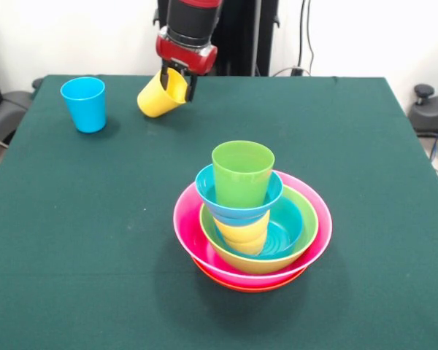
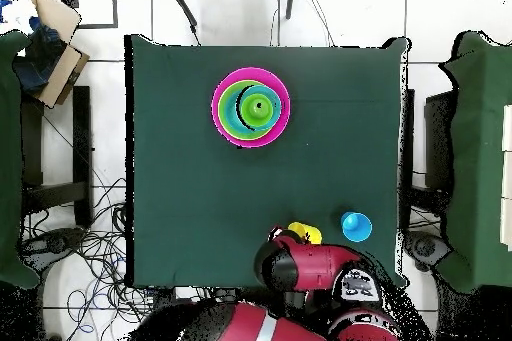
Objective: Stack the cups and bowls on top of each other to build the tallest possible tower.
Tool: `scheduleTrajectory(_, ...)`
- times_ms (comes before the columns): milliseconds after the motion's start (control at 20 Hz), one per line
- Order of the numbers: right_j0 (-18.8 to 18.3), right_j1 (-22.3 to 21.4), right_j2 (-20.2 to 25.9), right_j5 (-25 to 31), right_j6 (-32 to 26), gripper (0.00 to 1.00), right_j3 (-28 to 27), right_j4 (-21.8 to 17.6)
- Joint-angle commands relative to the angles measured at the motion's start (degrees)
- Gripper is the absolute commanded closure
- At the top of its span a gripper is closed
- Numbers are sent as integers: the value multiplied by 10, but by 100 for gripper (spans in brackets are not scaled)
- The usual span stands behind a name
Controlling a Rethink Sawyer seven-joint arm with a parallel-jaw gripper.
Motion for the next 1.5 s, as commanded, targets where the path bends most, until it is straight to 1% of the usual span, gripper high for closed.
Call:
scheduleTrajectory(50,-19,-5,57,11,24,0,14,-15)
scheduleTrajectory(500,-35,-13,56,24,7,0,12,-28)
scheduleTrajectory(700,-45,-19,64,31,1,0,15,-33)
scheduleTrajectory(1000,-76,-36,83,47,-22,0,19,-52)
scheduleTrajectory(1150,-107,-44,105,54,-38,0,24,-67)
scheduleTrajectory(1200,-127,-48,122,57,-48,0,28,-76)
scheduleTrajectory(1250,-138,-50,131,58,-53,0,30,-80)
scheduleTrajectory(1400,-177,-50,167,61,-65,0,36,-100)
scheduleTrajectory(1500,-193,-45,183,61,-65,0,36,-110)
